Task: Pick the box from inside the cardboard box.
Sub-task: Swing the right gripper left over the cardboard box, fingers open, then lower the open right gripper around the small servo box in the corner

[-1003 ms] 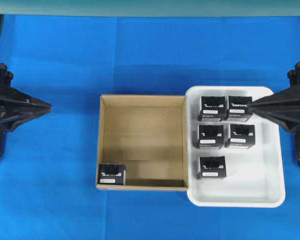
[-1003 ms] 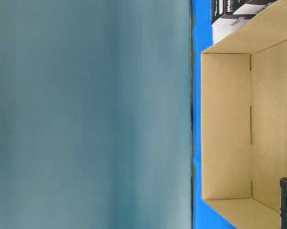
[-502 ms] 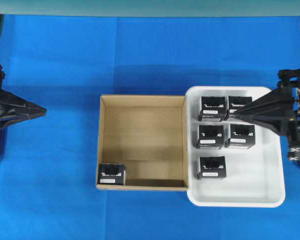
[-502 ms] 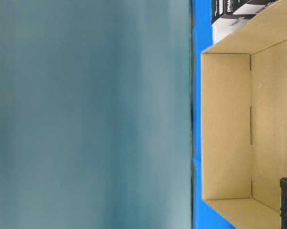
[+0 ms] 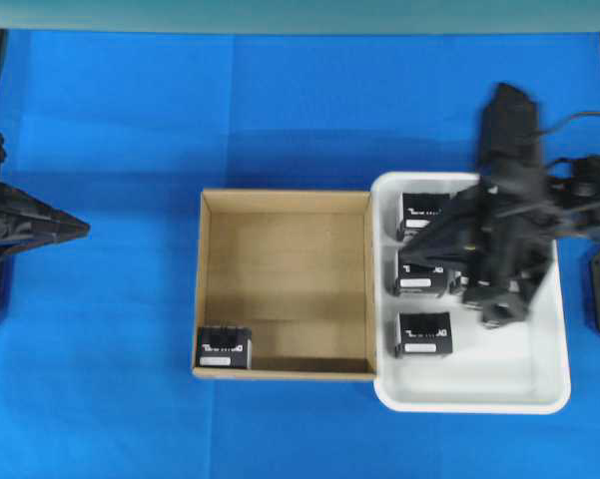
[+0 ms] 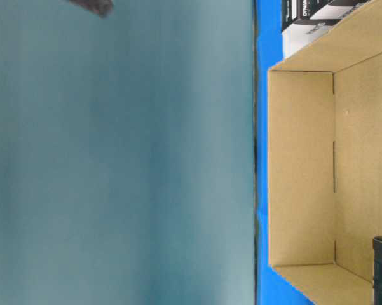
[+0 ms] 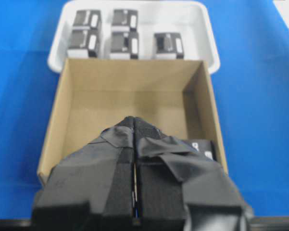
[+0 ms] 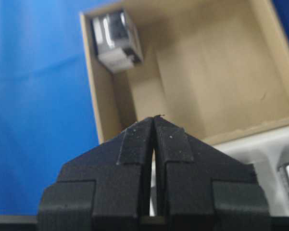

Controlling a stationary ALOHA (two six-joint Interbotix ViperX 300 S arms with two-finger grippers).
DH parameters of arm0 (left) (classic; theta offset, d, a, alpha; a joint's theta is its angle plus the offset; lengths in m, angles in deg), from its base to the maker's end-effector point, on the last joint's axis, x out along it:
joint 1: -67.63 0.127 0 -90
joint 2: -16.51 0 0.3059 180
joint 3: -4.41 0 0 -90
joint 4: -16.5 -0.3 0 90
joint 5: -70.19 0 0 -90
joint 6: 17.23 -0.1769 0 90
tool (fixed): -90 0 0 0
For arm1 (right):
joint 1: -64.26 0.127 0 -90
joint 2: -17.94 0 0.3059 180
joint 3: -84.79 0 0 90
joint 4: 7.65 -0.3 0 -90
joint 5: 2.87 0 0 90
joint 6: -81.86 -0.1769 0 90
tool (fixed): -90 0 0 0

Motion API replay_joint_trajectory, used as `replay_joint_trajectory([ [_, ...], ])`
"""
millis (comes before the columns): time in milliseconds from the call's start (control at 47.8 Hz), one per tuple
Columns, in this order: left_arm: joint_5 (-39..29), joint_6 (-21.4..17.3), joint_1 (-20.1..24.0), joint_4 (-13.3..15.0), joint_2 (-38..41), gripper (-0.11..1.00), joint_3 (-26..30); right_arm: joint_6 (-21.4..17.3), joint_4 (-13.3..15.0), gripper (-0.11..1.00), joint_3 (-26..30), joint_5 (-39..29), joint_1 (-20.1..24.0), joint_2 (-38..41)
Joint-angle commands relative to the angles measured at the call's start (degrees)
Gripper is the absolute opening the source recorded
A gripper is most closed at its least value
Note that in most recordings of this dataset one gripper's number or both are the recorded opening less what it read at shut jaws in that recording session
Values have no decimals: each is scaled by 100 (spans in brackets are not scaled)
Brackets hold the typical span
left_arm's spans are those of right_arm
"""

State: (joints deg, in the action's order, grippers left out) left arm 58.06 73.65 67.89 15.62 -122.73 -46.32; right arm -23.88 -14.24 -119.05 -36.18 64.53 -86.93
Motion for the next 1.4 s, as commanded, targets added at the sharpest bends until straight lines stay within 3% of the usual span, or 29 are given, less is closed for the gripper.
replay_joint_trajectory([
  [0,-62,0,-9,-9,-26,-5,185,9,-44,4,562,-501,18,501],
  [251,-246,0,-9,-9,-79,-5,193,114,-18,4,2021,-1995,-35,1793],
  [481,-501,35,-35,-18,-114,-5,211,519,-35,4,3261,-2979,-44,2839],
  [857,-1072,176,-141,-9,-413,-5,299,1195,-105,4,5203,-4017,-26,4421],
  [1045,-1406,185,-149,-9,-501,-5,325,1863,-466,4,5599,-3999,-44,4746],
  [1380,-1415,193,-149,-9,-536,-5,343,2109,-633,5,5537,-3762,-176,4808],
])
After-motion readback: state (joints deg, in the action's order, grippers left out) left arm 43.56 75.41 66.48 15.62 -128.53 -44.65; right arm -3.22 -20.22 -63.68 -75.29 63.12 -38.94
